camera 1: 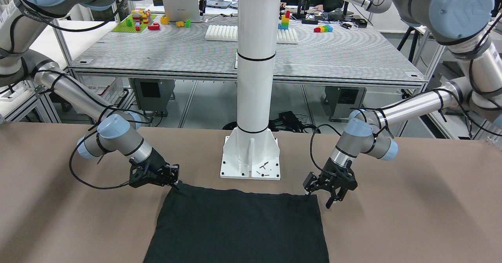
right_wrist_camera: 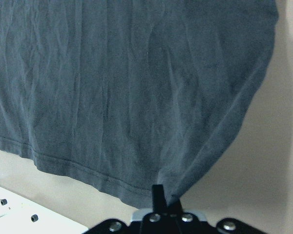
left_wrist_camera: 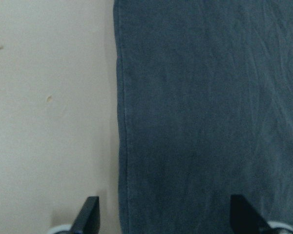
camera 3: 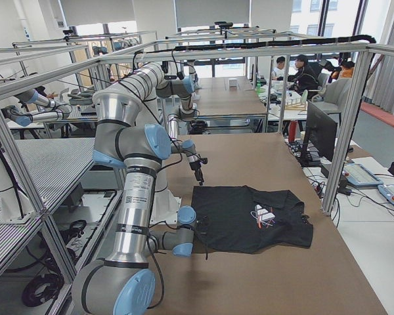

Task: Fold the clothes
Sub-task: 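Grasp the hem corners with both grippers and lift them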

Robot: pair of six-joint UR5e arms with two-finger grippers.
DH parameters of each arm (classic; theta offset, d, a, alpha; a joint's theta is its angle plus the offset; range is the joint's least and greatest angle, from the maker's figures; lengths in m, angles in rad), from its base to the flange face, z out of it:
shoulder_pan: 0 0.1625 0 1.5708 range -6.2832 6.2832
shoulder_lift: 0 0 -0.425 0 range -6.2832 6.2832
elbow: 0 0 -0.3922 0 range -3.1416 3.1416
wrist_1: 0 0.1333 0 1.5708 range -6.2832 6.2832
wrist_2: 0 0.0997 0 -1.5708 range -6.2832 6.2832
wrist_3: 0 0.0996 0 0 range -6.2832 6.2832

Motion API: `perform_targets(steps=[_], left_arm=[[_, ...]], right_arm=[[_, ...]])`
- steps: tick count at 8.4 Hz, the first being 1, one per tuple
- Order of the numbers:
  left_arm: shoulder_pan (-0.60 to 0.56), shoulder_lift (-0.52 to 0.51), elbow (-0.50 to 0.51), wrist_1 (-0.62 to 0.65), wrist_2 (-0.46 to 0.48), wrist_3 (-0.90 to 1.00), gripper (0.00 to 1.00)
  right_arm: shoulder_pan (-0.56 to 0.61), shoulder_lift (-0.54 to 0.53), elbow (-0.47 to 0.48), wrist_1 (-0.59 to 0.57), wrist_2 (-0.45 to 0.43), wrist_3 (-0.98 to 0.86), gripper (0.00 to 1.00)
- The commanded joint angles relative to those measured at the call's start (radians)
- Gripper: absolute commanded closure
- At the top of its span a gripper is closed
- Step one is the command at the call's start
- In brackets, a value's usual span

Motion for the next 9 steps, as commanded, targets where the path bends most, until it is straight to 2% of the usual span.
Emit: perform_targets(steps=[1, 4, 5, 7, 8, 9], left_arm=[[0.046, -0.002, 0.018, -0.011, 0.039, -0.007, 0.06], [0.067, -0.002, 0.024, -0.007, 0.059, -0.007, 0.06], [0.067, -0.002, 0.026, -0.004, 0.059, -0.007, 0.09], [0.075, -0.006, 0.026, 0.016, 0.071, -0.007, 0.24], [0.077, -0.006, 0.027, 0.016, 0.071, -0.007, 0.41], [0.083, -0.008, 0.032, 0.016, 0.072, -0.007, 0.53]], right_arm=[[0.000, 0.005, -0.001, 0.000, -0.002, 0.000, 1.00], [0.000, 0.005, -0.005, 0.000, -0.002, 0.000, 1.00], [0.000, 0.005, -0.005, 0.000, -0.002, 0.000, 1.00], [0.005, 0.003, -0.005, 0.000, 0.000, 0.000, 1.00], [0.006, 0.003, -0.005, 0.000, 0.000, 0.000, 1.00], [0.006, 0.003, -0.005, 0.000, 0.000, 0.000, 1.00]])
